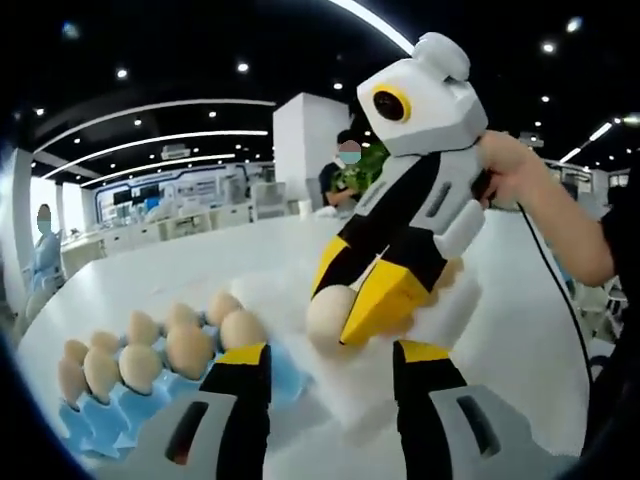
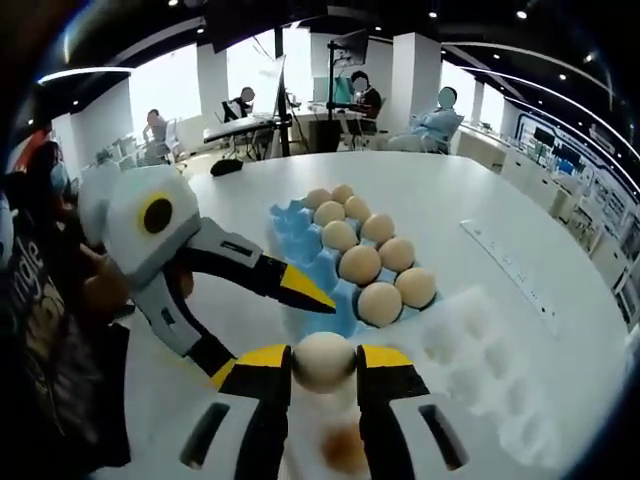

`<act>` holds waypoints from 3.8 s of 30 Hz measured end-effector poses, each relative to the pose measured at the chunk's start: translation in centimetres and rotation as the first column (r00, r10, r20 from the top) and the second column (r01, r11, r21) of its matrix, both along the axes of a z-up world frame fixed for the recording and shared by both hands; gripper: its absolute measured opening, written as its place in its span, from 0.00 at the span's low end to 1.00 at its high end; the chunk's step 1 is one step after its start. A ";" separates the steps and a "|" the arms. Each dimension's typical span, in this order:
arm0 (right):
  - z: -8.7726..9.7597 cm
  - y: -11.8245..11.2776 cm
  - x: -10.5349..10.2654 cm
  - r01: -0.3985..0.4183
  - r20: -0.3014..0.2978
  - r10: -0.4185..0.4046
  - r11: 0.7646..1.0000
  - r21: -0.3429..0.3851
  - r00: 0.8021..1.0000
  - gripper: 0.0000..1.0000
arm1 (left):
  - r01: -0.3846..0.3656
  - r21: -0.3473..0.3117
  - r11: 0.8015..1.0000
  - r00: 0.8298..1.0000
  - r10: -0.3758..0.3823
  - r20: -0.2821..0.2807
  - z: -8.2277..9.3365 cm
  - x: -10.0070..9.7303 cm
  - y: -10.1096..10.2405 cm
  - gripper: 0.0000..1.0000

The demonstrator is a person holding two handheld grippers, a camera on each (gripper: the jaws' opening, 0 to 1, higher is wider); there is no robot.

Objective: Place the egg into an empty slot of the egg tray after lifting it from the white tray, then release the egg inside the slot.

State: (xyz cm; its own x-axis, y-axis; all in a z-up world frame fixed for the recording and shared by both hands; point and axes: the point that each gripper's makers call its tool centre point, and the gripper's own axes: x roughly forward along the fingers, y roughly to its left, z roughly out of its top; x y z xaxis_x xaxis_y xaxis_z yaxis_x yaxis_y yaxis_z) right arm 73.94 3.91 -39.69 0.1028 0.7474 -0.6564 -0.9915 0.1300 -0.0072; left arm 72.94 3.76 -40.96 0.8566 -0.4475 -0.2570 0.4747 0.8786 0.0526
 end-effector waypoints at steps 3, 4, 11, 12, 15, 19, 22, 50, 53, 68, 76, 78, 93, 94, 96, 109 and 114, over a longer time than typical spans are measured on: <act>0.2 0.1 0.2 0.005 -0.013 -0.005 1.000 0.013 1.000 0.27 | 0.002 0.004 1.000 1.000 -0.002 0.015 0.3 0.0 -0.1 0.43; 0.2 0.2 0.4 0.009 -0.023 -0.008 1.000 0.021 1.000 0.27 | 0.006 0.003 1.000 1.000 -0.006 0.027 0.5 0.0 -0.3 0.41; -0.1 0.4 0.7 0.015 -0.038 -0.014 1.000 0.019 0.999 0.27 | 0.004 0.035 0.999 0.999 -0.006 0.045 0.5 0.1 -0.6 0.33; -0.1 0.4 0.7 0.013 -0.041 -0.012 1.000 0.016 0.999 0.27 | 0.006 0.035 0.999 0.999 -0.007 0.047 0.5 0.0 -0.7 0.33; -0.2 0.4 0.7 0.010 -0.046 -0.009 1.000 0.016 0.999 0.27 | -0.001 0.049 0.999 0.998 -0.002 0.055 0.6 0.1 -0.7 0.32; 0.0 0.4 0.7 0.012 -0.050 -0.011 1.000 0.021 0.999 0.27 | -0.014 0.078 0.997 0.998 0.008 0.066 0.8 0.2 -0.5 0.31; -0.1 0.4 0.6 0.017 -0.051 -0.015 1.000 0.021 0.999 0.27 | -0.007 0.088 0.996 0.997 0.001 0.071 0.8 0.2 -0.8 0.28; 0.2 -0.6 -0.1 0.035 -0.077 -0.029 0.996 0.083 0.997 0.35 | -0.007 0.021 1.000 0.999 0.006 0.042 0.6 0.0 -0.6 0.26; 0.3 -1.1 -0.4 0.046 -0.077 -0.039 0.994 0.098 0.996 0.36 | -0.011 0.014 1.000 0.999 0.011 0.041 0.6 0.1 -0.4 0.26; 0.2 -2.5 -0.9 0.129 -0.085 -0.115 0.976 0.177 0.990 0.40 | -0.022 -0.018 1.000 0.998 0.023 0.054 1.2 -0.1 1.0 0.23; 0.0 -2.3 -0.5 0.144 -0.083 -0.130 0.972 0.183 0.988 0.41 | -0.019 -0.023 1.000 0.998 0.020 0.063 1.5 0.3 0.7 0.23; -0.1 -2.3 -0.5 0.136 -0.076 -0.125 0.975 0.175 0.989 0.41 | -0.017 -0.029 0.999 0.998 0.019 0.062 1.5 0.4 0.6 0.23; 0.0 -1.6 -0.6 0.100 -0.060 -0.092 0.981 0.166 0.994 0.40 | -0.018 -0.029 0.999 0.998 0.019 0.052 1.4 0.4 0.9 0.23; 0.3 -1.7 -0.4 0.100 -0.061 -0.091 0.980 0.170 0.994 0.40 | -0.019 -0.029 0.999 0.998 0.020 0.051 1.3 0.3 0.9 0.23; 0.4 -1.7 -0.3 0.077 -0.033 -0.073 0.984 0.163 0.997 0.40 | -0.018 -0.027 0.999 0.998 0.019 0.052 1.3 0.3 0.9 0.23; -0.5 -0.8 -0.4 -0.181 0.288 0.184 0.983 -0.038 0.940 0.31 | -0.021 -0.028 0.999 0.999 0.022 0.046 1.3 0.3 1.0 0.23; -0.8 -0.2 -0.3 -0.304 0.382 0.319 0.947 -0.101 0.867 0.34 | -0.019 -0.027 0.999 0.999 0.020 0.043 1.2 0.2 1.0 0.23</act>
